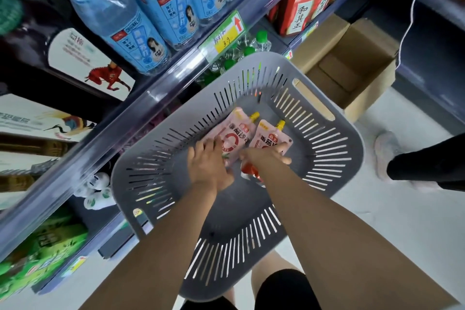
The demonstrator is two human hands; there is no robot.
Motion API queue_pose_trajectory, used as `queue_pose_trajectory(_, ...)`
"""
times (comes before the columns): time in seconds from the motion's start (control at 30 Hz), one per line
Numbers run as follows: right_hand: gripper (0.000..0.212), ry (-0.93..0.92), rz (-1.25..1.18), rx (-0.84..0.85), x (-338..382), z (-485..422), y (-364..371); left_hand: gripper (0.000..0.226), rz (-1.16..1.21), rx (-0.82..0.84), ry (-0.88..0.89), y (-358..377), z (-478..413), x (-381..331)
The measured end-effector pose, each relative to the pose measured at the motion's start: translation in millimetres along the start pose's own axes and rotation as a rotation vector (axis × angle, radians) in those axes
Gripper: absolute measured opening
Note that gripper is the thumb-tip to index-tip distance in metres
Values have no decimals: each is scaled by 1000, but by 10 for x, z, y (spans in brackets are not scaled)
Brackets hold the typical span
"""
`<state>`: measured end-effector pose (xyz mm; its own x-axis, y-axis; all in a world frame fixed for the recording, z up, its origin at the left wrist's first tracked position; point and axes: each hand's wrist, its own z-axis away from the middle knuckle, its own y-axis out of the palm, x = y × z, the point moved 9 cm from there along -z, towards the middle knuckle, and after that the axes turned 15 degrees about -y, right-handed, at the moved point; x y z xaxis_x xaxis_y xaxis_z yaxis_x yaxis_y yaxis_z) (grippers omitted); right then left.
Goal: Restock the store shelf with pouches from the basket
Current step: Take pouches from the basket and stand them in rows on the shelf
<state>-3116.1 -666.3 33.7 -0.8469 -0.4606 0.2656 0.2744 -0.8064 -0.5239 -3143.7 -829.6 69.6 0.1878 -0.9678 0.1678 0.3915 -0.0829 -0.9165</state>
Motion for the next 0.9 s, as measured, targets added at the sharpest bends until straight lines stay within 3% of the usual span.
queue_pose_trajectory(0.1,140,-34,56,43,66,34,-104,69,5,-38,-27,-41,-16,27)
queue_pose_trajectory(0.23,132,-134,210,74,125,3,-285,111,161,112,-17,132,-98,-142)
queue_pose_trajectory(0.33,121,-201,292,117,184,8,-327,115,188,172,-39,251,-122,-265)
queue_pose_trajectory(0.4,96,-189,154,189,190,32,-272,113,200,202,-62,313,-133,-246)
queue_pose_trajectory(0.47,39,-199,-68,380,266,149,-116,116,277,265,-135,371,-144,-127)
queue_pose_trajectory(0.5,26,-213,-106,440,302,211,-89,117,315,296,-174,394,-148,-61)
queue_pose_trajectory(0.53,32,-219,-85,420,316,210,-131,116,336,317,-195,401,-147,-10)
queue_pose_trajectory(0.6,87,-253,91,222,323,154,-354,110,336,330,-185,367,-138,40)
queue_pose_trajectory(0.67,117,-300,266,87,372,228,-519,108,322,313,-163,284,-100,74)
queue_pose_trajectory(0.9,115,-376,359,-24,401,549,-682,110,362,217,-152,-188,142,255)
